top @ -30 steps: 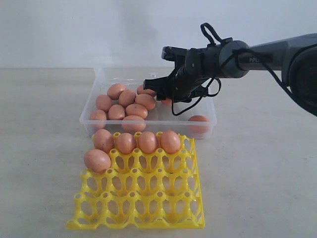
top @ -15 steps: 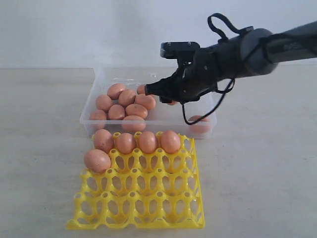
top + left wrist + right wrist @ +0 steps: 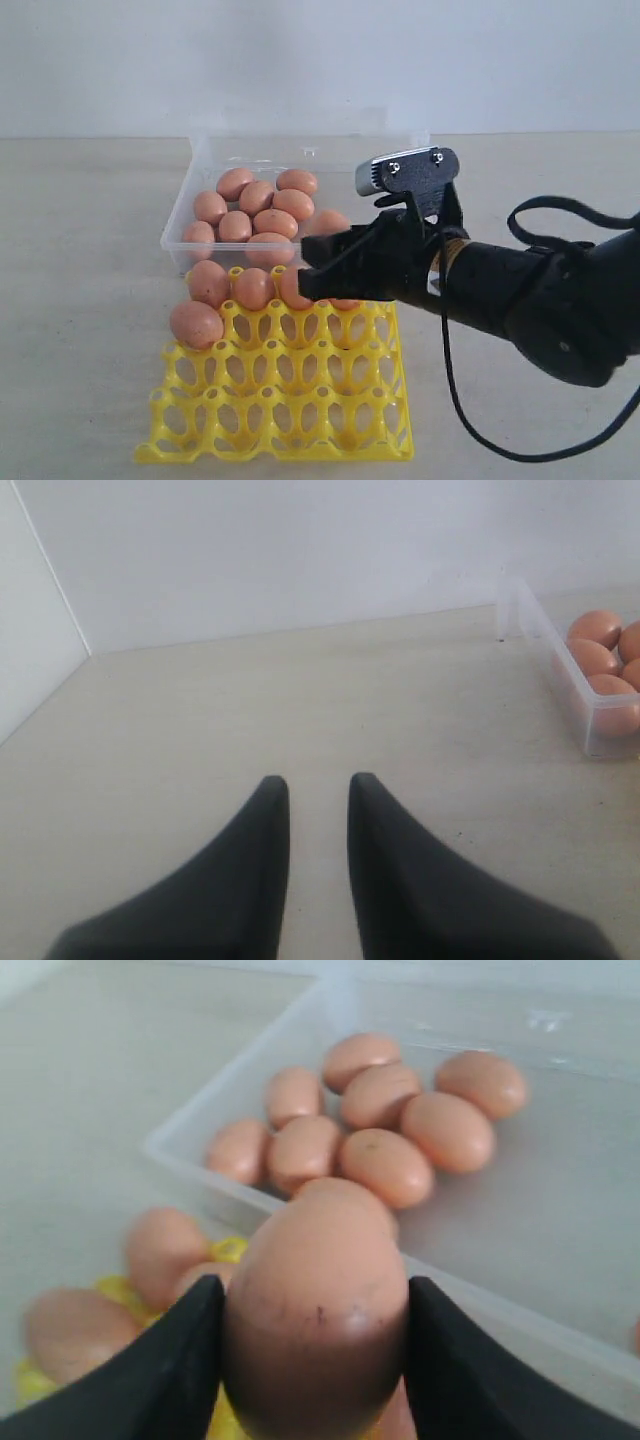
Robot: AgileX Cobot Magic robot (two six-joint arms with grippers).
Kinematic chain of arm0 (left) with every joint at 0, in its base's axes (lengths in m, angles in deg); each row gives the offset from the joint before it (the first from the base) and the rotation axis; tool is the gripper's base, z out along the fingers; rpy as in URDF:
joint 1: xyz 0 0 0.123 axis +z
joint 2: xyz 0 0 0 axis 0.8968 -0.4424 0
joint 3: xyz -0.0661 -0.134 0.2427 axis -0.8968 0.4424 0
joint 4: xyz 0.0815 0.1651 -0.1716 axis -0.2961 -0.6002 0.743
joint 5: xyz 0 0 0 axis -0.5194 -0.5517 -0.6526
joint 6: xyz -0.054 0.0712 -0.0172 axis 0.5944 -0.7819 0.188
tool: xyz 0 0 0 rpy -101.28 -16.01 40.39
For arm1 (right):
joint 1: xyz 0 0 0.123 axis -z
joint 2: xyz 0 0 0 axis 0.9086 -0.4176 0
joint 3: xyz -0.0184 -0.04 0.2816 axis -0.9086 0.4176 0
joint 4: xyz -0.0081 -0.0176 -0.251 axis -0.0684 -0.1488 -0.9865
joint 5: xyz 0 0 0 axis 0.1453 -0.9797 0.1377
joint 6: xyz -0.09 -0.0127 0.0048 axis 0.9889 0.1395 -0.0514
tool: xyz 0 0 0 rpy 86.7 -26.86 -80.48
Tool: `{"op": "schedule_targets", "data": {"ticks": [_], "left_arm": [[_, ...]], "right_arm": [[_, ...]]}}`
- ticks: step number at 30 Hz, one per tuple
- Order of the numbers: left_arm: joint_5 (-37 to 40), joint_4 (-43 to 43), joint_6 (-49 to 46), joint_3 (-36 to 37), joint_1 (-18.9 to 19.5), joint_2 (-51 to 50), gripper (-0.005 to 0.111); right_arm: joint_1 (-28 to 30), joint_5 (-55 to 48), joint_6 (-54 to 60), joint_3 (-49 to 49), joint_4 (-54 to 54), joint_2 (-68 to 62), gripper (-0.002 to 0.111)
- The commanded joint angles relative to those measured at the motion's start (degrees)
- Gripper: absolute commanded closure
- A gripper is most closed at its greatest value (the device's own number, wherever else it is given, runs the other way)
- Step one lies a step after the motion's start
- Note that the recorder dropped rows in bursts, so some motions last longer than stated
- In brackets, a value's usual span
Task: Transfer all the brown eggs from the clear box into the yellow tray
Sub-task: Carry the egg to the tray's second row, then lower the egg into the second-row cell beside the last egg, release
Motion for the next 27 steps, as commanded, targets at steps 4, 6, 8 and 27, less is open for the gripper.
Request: {"op": "schedule_targets", "data": {"ticks": [4,6,8,27], "left_arm": [[-0.1,0.1,0.1,0.2,0.1,0.1,0.085],[-0.1,0.1,0.1,0.2,0.1,0.1,0.085],[-0.1,0.1,0.1,0.2,0.1,0.1,0.085],[-0.1,0.1,0.1,0.2,0.1,0.1,0.085]], "right_arm": [[-0.5,18.6,-27.1,-3.3,-34.5,0.9,0.108],[-0.5,17.8,-30.3,-5.6,-41.2,0.7,0.108],[-0.5,15.9,-33.5,-8.6,-45.9,-0.7,0.108],[-0.5,-3.5,-36.5,-16.4,-53.9,-9.5,0.108]]}}
